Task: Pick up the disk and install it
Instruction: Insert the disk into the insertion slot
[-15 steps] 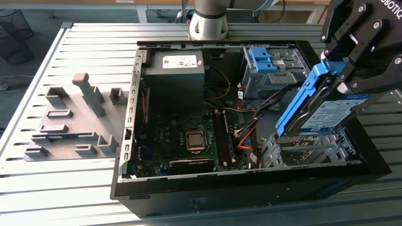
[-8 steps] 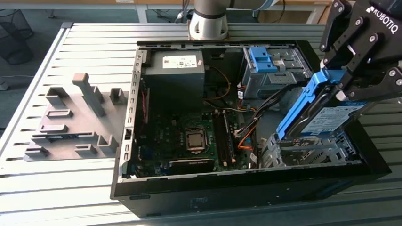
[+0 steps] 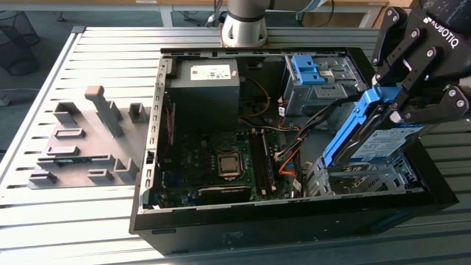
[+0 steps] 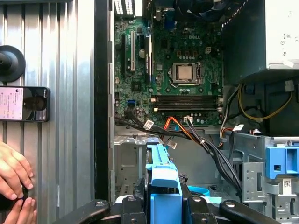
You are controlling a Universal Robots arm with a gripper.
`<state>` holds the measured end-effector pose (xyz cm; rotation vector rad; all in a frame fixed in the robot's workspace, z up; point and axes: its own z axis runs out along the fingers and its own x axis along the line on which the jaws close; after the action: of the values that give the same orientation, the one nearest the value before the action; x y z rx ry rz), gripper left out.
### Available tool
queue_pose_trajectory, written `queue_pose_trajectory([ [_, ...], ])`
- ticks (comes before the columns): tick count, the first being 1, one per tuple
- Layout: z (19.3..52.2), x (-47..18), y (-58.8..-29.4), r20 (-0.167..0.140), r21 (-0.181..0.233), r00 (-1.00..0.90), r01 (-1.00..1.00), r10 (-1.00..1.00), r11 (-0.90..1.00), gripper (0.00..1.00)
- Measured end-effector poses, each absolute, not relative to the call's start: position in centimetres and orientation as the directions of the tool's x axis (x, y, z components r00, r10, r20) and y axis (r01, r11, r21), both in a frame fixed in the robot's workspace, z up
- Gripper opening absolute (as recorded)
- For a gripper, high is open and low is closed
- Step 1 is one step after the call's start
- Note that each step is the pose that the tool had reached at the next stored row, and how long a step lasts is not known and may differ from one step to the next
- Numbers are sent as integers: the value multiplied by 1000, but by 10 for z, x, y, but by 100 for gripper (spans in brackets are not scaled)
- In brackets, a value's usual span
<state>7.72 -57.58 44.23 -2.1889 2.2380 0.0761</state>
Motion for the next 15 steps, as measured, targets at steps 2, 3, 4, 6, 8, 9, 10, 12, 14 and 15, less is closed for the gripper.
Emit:
queue_pose_trajectory([
  [2, 441, 77, -576, -41, 28, -23, -999, -999, 22, 36],
  [3, 440, 77, -576, -41, 28, -23, -999, -999, 22, 36],
  [4, 440, 77, -576, -41, 28, -23, -999, -999, 22, 36],
  [6, 438, 77, -577, -41, 28, -23, -999, -999, 22, 36],
  [8, 437, 77, -577, -41, 28, -23, -999, -999, 22, 36],
  [9, 436, 77, -577, -41, 28, -23, -999, -999, 22, 36],
  [10, 435, 77, -577, -41, 28, -23, -999, -999, 22, 36],
  [12, 434, 77, -577, -41, 28, -23, -999, -999, 22, 36],
  [14, 432, 77, -578, -41, 28, -23, -999, -999, 22, 36],
  [15, 431, 77, -578, -41, 28, -23, -999, -999, 22, 36],
])
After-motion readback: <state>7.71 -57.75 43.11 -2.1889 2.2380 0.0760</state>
